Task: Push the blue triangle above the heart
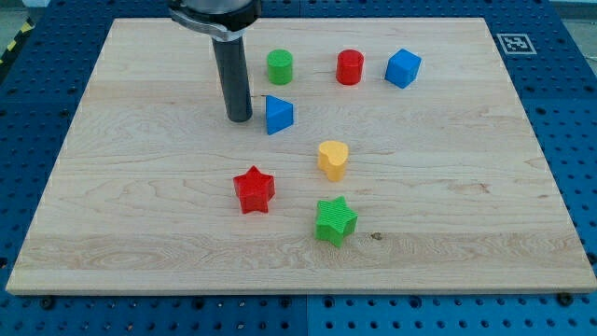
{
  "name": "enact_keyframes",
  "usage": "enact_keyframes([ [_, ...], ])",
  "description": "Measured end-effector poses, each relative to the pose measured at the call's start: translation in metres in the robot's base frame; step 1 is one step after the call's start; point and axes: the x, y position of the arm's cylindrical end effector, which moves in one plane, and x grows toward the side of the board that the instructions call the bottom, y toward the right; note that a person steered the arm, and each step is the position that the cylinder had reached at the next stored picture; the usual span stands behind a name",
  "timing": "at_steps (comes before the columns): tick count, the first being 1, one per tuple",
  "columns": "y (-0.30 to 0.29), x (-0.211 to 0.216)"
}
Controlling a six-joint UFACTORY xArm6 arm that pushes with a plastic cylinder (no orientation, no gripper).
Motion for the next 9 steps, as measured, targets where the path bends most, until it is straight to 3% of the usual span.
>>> enact_keyframes([
  [9, 0.091, 0.015],
])
